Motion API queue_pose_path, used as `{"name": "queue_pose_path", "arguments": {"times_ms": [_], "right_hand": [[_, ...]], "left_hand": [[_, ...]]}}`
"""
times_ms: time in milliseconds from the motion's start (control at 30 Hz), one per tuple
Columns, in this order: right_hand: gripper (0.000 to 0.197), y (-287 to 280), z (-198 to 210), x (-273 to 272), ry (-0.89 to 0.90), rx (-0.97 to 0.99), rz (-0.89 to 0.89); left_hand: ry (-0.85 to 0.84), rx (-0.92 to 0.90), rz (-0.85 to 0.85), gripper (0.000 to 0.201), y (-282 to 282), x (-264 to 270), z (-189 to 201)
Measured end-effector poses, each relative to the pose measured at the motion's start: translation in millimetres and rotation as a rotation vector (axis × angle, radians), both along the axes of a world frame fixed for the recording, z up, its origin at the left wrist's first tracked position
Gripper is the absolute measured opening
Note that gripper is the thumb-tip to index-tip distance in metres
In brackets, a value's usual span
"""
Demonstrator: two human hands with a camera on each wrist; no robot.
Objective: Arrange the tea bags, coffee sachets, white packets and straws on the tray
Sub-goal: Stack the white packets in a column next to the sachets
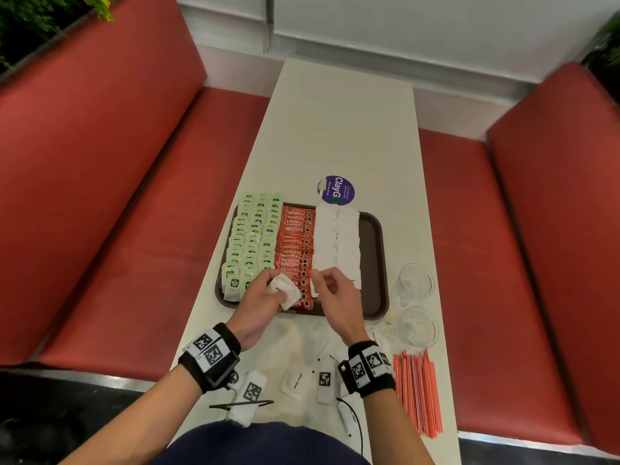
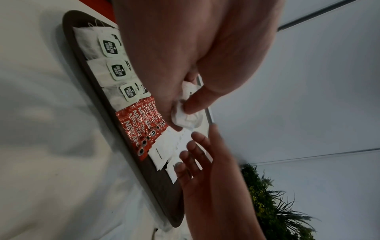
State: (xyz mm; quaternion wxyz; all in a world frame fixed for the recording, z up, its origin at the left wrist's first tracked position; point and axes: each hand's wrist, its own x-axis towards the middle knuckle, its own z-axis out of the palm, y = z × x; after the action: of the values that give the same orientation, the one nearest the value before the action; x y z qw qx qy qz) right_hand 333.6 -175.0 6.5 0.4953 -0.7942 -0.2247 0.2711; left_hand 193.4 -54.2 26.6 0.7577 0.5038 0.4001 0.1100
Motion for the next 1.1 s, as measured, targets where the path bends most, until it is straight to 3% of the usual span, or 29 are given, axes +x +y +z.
{"name": "queue_pose_path", "arguments": {"times_ms": [133, 333, 467, 733, 833, 933, 1100], "right_hand": [[0.034, -6.9, 14.1, -19.6, 0.217, 0.139, 0.067], [0.011, -18.7, 7.0, -21.4, 0.237, 0.218, -0.055], [0.007, -26.4, 3.7, -20.3, 0.276, 0.227, -0.06], [0.007, -29.6, -2.3, -18.3, 0.395, 0.346, -0.283], [0.006, -35.9, -11.1, 2.3, 0.32, 0.316, -0.441], [0.005, -44.7, -30.7, 35.6, 0.072, 0.091, -0.547], [0.004, -35.3, -52.3, 66.5, -0.142, -0.22, -0.325]], "left_hand": [[-0.034, 0.055, 0.054, 0.031, 1.4, 4.8, -3.6], [-0.059, 0.077, -0.026, 0.027, -2.4, 5.1, 2.9], [-0.064, 0.056, -0.016, 0.017, -2.8, 4.8, 3.1], [-0.078, 0.071, -0.014, 0.014, -7.7, 7.8, -0.2], [-0.061, 0.082, 0.019, 0.013, -5.6, 7.4, -5.1], [-0.036, 0.079, 0.057, 0.011, -0.2, 4.2, -9.0], [0.011, 0.056, 0.098, 0.01, 5.8, 2.9, -15.7]]}}
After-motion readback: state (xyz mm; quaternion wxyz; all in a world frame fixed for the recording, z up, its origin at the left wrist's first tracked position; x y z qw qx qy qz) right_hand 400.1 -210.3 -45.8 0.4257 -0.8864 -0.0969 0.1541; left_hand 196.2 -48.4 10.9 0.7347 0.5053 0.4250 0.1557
